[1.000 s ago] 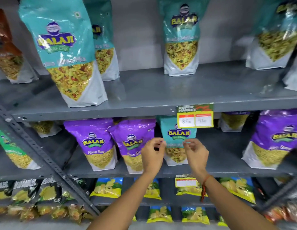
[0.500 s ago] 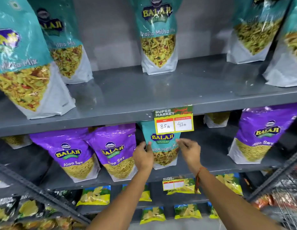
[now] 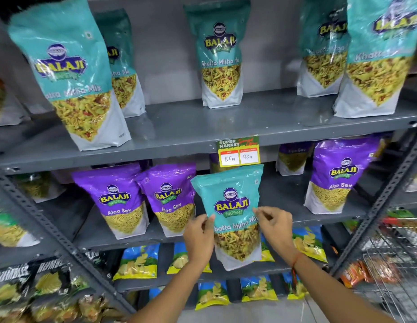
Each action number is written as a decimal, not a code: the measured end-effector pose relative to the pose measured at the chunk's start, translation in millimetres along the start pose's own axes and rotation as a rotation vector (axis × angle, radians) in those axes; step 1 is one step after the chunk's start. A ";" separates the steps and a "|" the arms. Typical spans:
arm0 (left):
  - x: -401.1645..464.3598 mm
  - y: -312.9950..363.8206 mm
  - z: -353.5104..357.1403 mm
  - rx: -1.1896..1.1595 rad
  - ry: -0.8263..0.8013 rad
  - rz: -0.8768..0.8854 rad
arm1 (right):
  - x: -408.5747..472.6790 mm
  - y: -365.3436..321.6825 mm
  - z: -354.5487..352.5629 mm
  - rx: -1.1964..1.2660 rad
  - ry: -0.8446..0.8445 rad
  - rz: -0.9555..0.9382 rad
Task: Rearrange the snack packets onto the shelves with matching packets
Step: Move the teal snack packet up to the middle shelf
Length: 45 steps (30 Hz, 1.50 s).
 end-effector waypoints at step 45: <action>224.2 113.5 -66.6 -0.170 -0.350 0.031 | 175.3 -214.9 18.4 -0.028 -0.607 -0.142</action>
Point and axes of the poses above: each hand's wrist, its own x-axis towards the middle knuckle, its own z-axis out of the palm, y = z × x, the point moved 9 cm from there along x, towards the middle knuckle, and after that the axes turned 9 degrees about z, right-handed, at the moved point
